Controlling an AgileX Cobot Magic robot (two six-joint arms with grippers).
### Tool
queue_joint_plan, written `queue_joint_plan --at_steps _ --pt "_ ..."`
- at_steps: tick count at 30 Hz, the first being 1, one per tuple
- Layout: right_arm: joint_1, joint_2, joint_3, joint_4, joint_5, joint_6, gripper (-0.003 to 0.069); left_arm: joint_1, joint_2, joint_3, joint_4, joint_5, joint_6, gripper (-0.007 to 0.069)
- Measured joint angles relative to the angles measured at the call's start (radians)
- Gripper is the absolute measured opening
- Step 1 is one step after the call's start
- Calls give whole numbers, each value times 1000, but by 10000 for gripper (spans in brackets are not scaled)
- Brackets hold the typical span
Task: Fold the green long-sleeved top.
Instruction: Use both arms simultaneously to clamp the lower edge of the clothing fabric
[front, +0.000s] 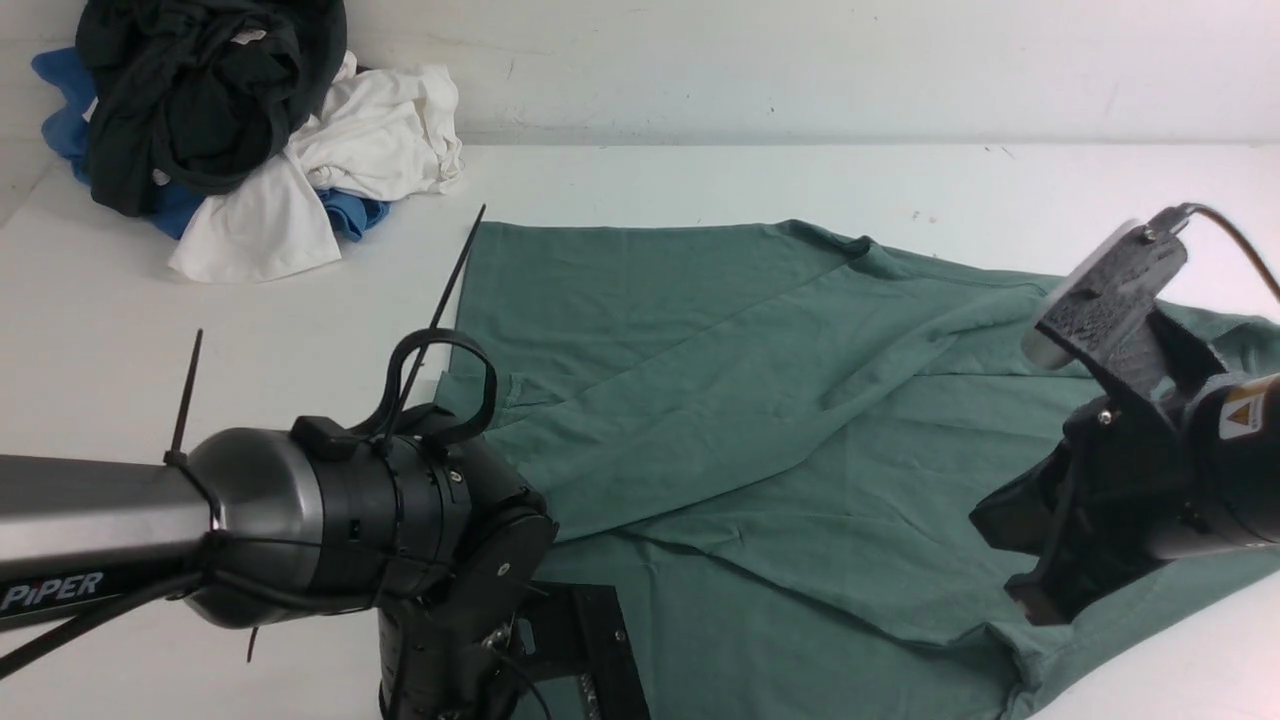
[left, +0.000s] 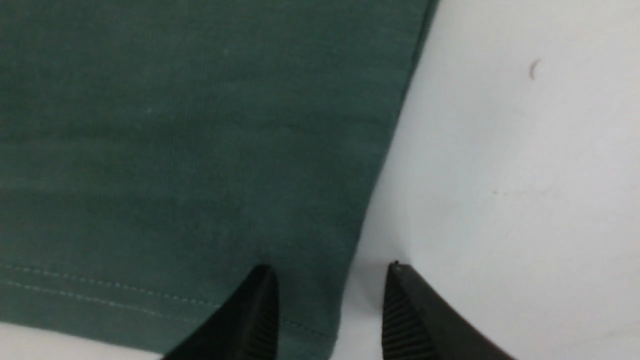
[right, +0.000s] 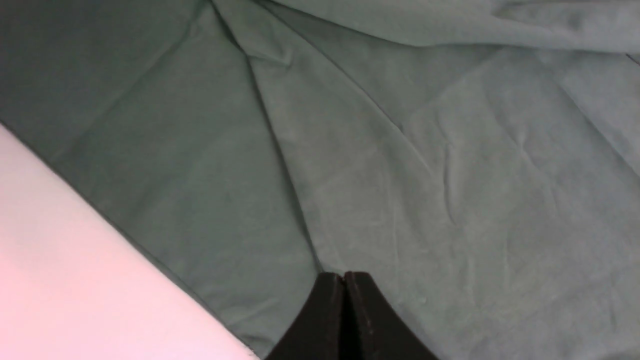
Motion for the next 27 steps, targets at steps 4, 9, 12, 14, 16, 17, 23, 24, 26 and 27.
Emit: queue_joint_plan --at_steps 4,9,12,14,16,17,23,24,26,27 --pt "0 0 0 -23 21 -8 -10 -1 -8 0 124 -22 -75 75" --pt "6 0 0 -67 132 -4 3 82 -81 23 385 -44 -300 2" --pt "15 8 2 -76 156 -4 36 165 -146 23 447 -102 -342 2" --pt "21 35 32 -126 157 -1 106 265 -205 23 454 -179 -359 2" --pt "21 60 70 -188 143 0 167 318 -231 23 442 -210 -361 3" --pt "21 83 100 -236 119 3 220 351 -248 24 436 -221 -362 3" --pt "21 203 218 -473 -61 91 468 445 -310 26 425 -224 -367 3" --pt "21 211 221 -490 -75 103 472 447 -314 26 425 -224 -367 3" --pt "21 255 228 -571 -125 172 491 454 -333 26 420 -222 -367 3" --pt "21 266 226 -606 -145 203 475 454 -339 26 417 -222 -367 3"
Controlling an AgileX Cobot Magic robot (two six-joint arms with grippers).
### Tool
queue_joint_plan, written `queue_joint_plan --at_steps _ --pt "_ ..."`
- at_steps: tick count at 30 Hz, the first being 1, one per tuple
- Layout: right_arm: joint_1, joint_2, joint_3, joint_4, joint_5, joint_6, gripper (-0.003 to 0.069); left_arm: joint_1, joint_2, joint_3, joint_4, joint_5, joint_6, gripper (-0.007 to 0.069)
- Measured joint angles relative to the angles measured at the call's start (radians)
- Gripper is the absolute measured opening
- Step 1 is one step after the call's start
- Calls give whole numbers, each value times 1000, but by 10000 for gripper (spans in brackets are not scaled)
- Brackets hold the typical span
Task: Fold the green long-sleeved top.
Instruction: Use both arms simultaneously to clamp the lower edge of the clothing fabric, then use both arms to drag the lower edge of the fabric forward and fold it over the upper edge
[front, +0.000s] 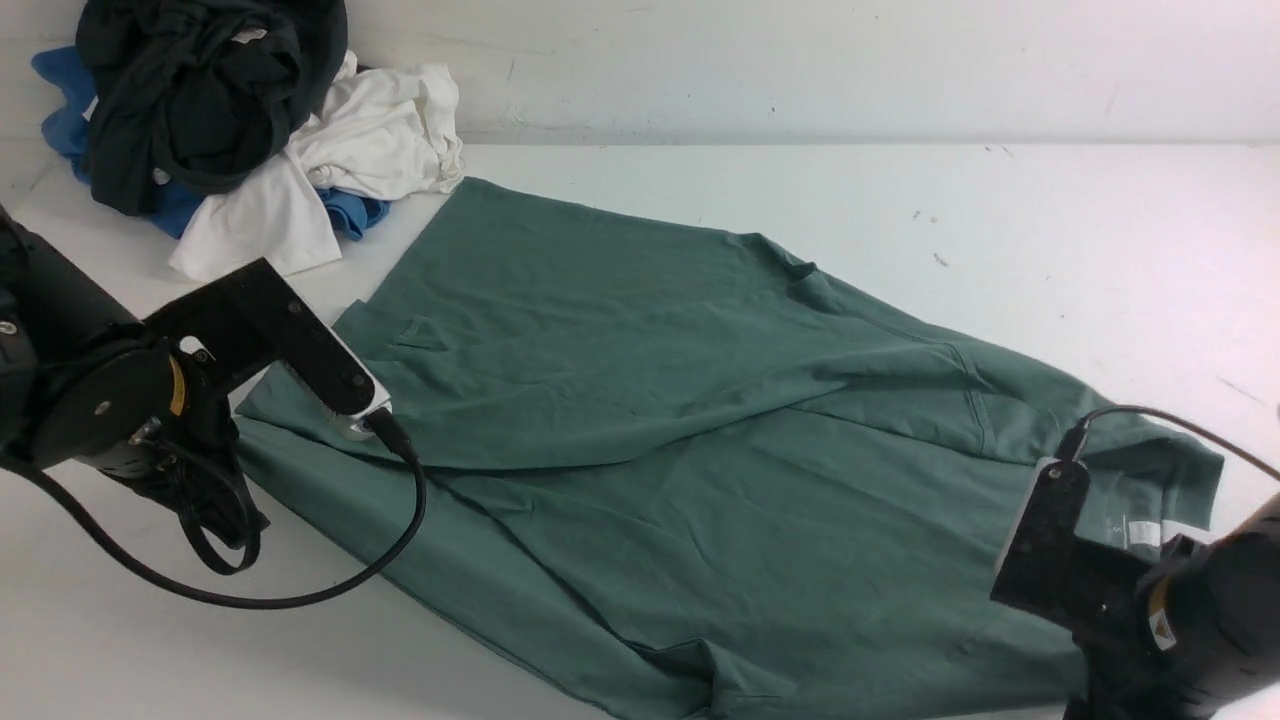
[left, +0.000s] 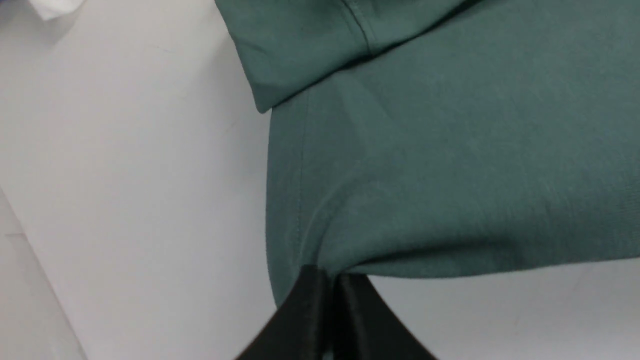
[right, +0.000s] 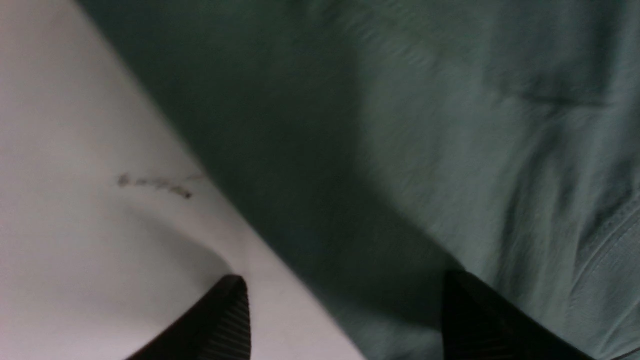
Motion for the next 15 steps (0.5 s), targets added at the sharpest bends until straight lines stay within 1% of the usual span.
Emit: queue_joint_plan --at_steps 1,2,3,4,5,8,9,11,12,13,15 --pt "1 9 -2 -24 -14 25 447 0 -5 0 -3 0 -1 3" --pt "1 16 -5 -54 -29 54 395 0 -12 0 -8 0 -3 3" --pt "1 22 -7 -87 -42 97 311 0 -21 0 -19 1 -3 3" --pt "1 24 -8 -97 -42 116 246 0 -28 0 -25 5 -3 3" --pt "1 24 -13 -106 -25 157 144 0 -40 0 -38 12 -3 3" --pt "1 -13 -53 -139 86 252 22 0 -97 -8 -103 63 -7 3" --pt "1 -13 -57 -143 95 257 18 0 -101 -10 -116 67 -8 3" --pt "-2 -90 -129 -237 212 303 -1 0 -148 -68 -207 133 -30 3" --pt "-2 -90 -135 -244 219 304 -2 0 -148 -74 -213 136 -31 3" --pt "-17 -119 -175 -284 242 310 -3 0 -157 -119 -255 154 -39 3" --pt "-63 -137 -239 -310 225 314 -3 3 -146 -204 -296 160 -52 3"
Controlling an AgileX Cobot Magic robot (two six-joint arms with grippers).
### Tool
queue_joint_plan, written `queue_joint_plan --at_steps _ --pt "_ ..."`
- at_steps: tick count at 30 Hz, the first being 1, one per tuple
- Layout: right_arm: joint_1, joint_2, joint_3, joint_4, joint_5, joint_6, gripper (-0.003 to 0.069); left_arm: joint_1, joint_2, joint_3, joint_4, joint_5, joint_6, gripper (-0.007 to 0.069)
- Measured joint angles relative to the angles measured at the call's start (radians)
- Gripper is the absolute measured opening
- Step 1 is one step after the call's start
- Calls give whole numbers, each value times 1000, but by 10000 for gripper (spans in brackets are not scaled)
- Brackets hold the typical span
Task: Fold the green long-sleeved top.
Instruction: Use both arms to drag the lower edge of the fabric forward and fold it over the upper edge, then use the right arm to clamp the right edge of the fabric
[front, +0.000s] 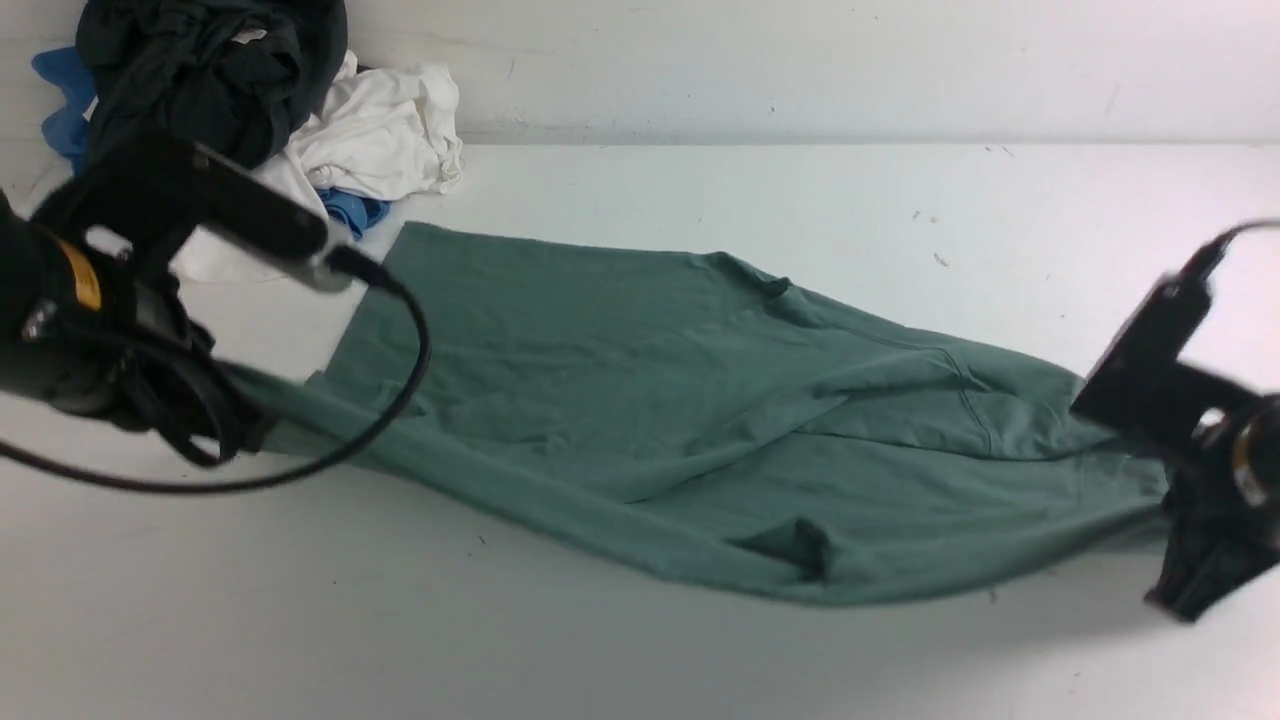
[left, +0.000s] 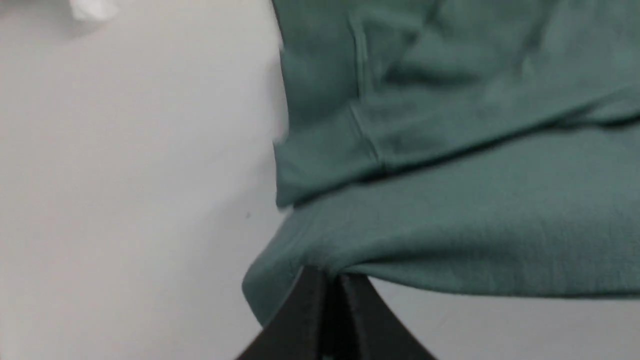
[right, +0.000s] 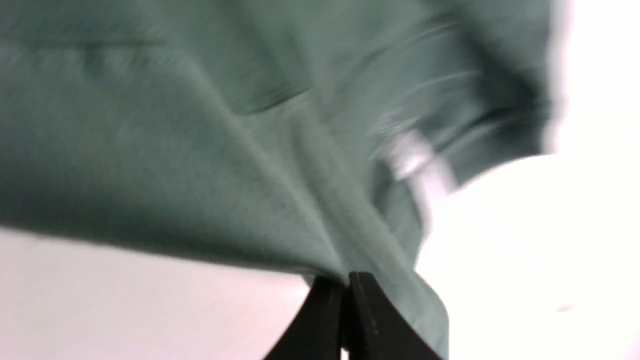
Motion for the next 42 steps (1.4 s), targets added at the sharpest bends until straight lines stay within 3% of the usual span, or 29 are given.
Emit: queue_joint_plan --at_steps 7,12,14,15,19,23,27,30,33,34,35,37,42 --pt "-201 166 -221 78 -301 3 -3 93 287 -339 -23 -44 -43 4" --pt "-227 366 -325 136 -392 7 25 131 577 -552 -48 -54 -50 14" --pt "-228 497 -393 155 -410 12 112 141 772 -679 -52 -50 -59 66" --pt "-228 513 -402 156 -409 14 119 143 785 -688 -52 -49 -61 66" --pt "-228 593 -489 158 -316 33 267 156 1000 -910 -52 66 -94 211" --pt "-228 561 -570 179 -159 36 315 158 1053 -1084 -52 194 -79 330" --pt "-228 504 -610 236 -32 24 291 157 1025 -1166 -57 303 -34 353" --pt "-250 458 -617 379 117 -42 205 157 981 -1171 -122 382 64 329" --pt "-287 458 -603 508 167 -104 146 162 964 -1114 -189 390 103 291" --pt "-335 471 -574 636 167 -165 96 164 960 -1039 -257 393 131 248" --pt "-335 471 -570 649 165 -172 96 164 960 -1030 -264 393 133 243" --pt "-397 518 -523 813 106 -240 52 165 965 -897 -343 392 174 179" --pt "-456 619 -499 851 22 -235 44 166 962 -702 -363 383 190 99"
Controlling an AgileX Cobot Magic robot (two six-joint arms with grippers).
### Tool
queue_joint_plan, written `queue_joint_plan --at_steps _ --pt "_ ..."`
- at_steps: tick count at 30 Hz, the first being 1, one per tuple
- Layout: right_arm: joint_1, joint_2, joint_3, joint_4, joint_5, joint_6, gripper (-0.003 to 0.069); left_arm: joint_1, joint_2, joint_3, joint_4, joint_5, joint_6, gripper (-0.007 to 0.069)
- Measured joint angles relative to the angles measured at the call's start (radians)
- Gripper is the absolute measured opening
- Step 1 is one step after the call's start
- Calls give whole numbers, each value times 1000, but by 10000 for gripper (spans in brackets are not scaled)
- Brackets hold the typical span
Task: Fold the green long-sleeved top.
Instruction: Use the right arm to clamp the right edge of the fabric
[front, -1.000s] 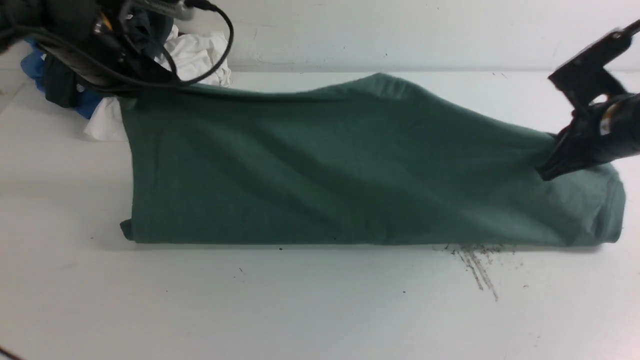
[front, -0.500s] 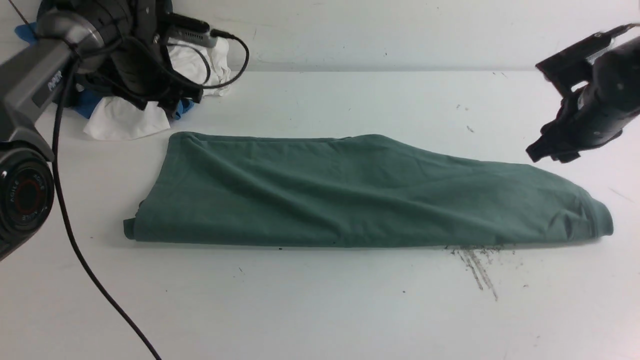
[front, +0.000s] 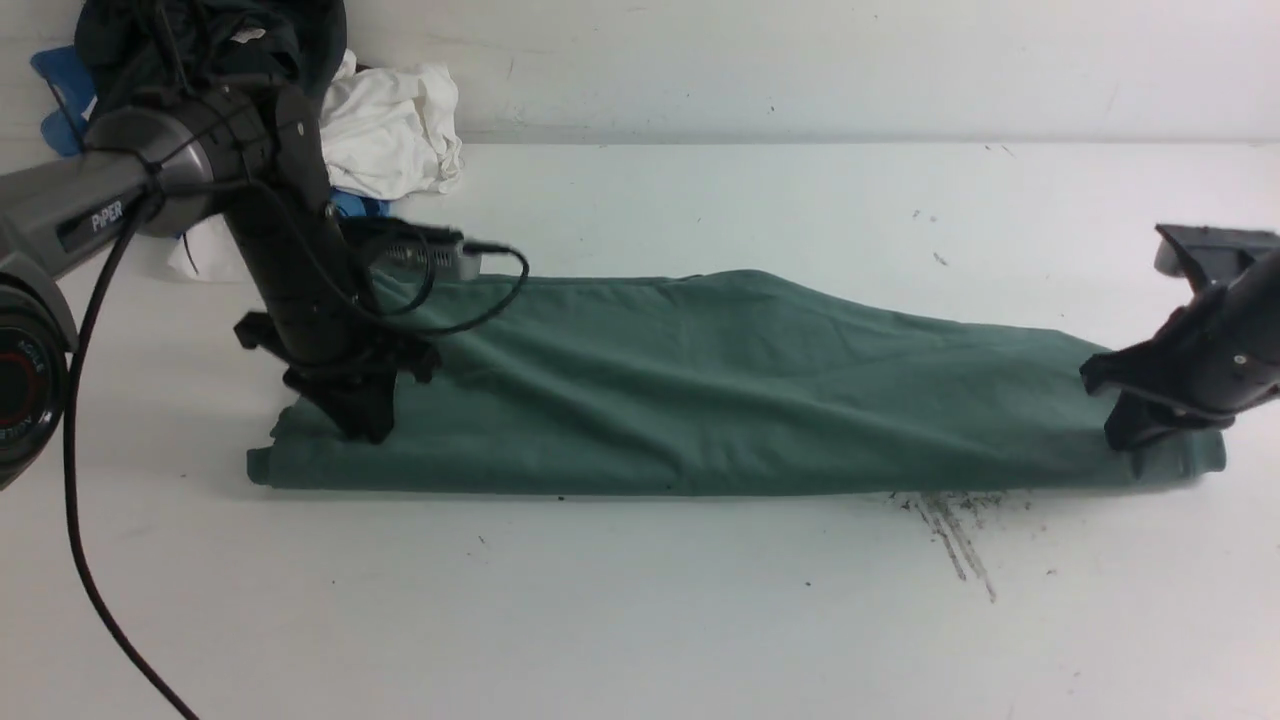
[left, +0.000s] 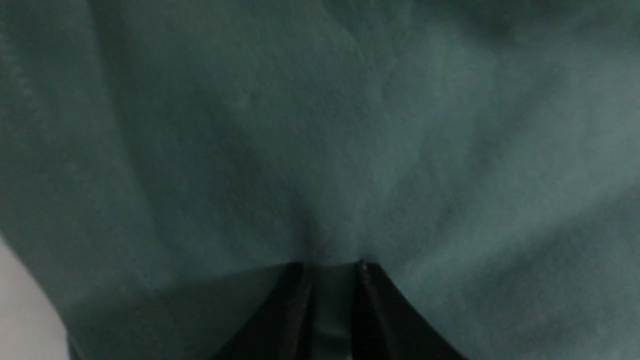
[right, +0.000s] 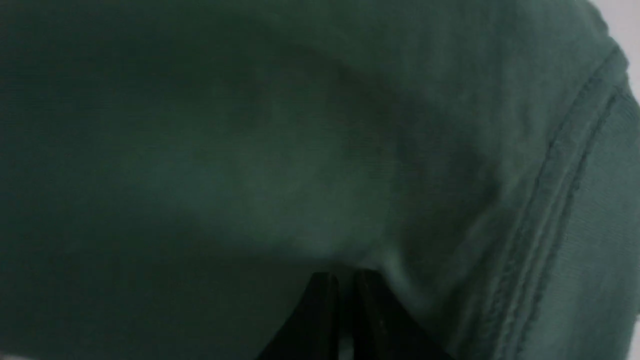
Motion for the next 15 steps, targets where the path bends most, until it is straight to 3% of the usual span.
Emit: queue_joint_plan --at_steps 5,9,10,11,12,15 --pt "-11 -17 -5 -113 6 71 80 0 -39 49 31 -10 -9 82" --pt "-13 -88 -32 -166 35 125 201 5 -160 65 50 -10 -7 78" --pt "-13 -91 -33 -166 36 127 201 5 -168 65 48 -10 -7 78" --pt "-13 -101 -36 -162 40 133 281 6 -252 65 36 -10 -6 78" --pt "-13 -101 -36 -162 40 133 290 6 -261 65 31 -10 -6 78" --pt "-18 -68 -36 -161 24 139 449 6 -433 65 -4 -1 5 78"
